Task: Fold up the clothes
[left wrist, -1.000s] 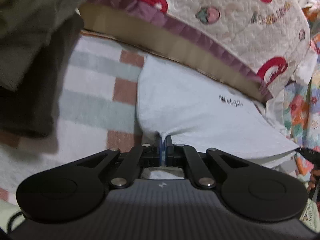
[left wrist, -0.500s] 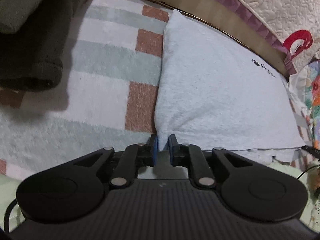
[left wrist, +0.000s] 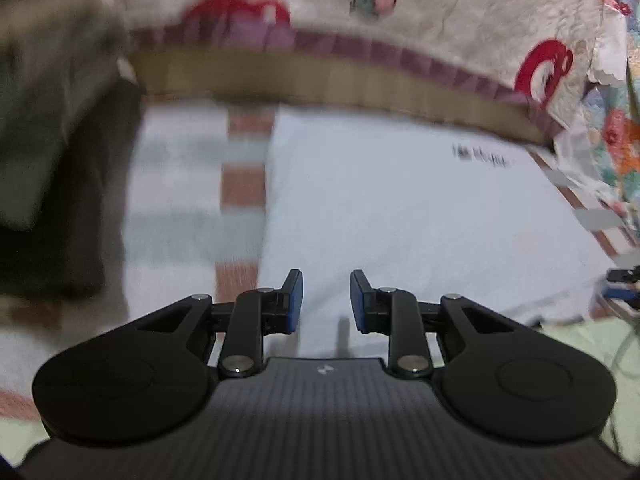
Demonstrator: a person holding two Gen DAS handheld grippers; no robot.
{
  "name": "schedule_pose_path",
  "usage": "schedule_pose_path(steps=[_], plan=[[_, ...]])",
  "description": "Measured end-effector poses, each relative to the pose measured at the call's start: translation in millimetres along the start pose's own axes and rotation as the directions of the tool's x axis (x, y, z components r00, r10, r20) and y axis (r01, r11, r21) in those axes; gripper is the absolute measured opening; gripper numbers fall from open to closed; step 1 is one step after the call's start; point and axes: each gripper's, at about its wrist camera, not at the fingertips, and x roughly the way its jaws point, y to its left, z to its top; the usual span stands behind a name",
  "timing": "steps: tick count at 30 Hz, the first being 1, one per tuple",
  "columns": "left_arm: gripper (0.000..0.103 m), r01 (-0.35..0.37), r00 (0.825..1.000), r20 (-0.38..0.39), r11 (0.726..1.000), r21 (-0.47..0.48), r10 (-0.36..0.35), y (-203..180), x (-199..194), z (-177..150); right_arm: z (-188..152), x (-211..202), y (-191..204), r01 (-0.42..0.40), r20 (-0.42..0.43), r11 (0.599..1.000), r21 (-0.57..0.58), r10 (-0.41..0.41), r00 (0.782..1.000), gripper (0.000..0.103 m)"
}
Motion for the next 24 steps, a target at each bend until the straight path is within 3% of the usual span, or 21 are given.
schedule_pose_path(steps=[2,5,7,10,13,16,17,19,24], plan=[[0.026,0.006,1.000,0.010,0.999,0.045,-0.007,-23.8,1.6,7.4,-5.6,2.3,3.0,-0.025,0.010,0.997,0.070,0.024,1.000,0.057],[0.029,0.098,0.995,-0.020,0.994,0.043,-0.097,-56.7,11.3,14.4,-14.3,4.9,5.1,-0.057,0.033,0.983,0.173,0.052,0.998,0.057],[0.037,0.134,0.988,-0.092,0.989,0.069,-0.128,-82.9,25.4,15.4,-20.3,6.2,4.9,-0.075,0.053,0.968,0.239,0.064,0.997,0.058],[0.038,0.152,0.979,-0.155,0.984,0.093,-0.136,-116.4,44.9,13.3,-29.4,8.1,4.5,-0.103,0.084,0.937,0.335,0.079,0.993,0.058],[0.038,0.168,0.980,-0.140,0.970,0.174,-0.145,-145.6,57.3,10.6,-23.1,13.5,5.0,-0.105,0.120,0.941,0.321,0.070,0.990,0.058],[0.038,0.168,0.975,-0.171,0.974,0.151,-0.142,-144.1,65.0,9.9,-11.0,25.2,11.0,-0.107,0.151,0.955,0.278,0.067,0.986,0.057],[0.038,0.167,0.973,-0.182,0.976,0.138,-0.141,-142.4,67.4,9.7,-7.4,29.0,13.0,-0.109,0.150,0.958,0.266,0.070,0.986,0.052],[0.038,0.165,0.969,-0.206,0.980,0.113,-0.139,-139.0,72.1,9.3,-5.0,32.5,14.4,-0.106,0.146,0.966,0.236,0.072,0.987,0.014],[0.038,0.156,0.955,-0.264,0.987,0.050,-0.137,-130.5,83.8,8.4,-17.2,31.4,-8.7,-0.160,0.170,0.927,0.339,0.107,0.980,0.012]])
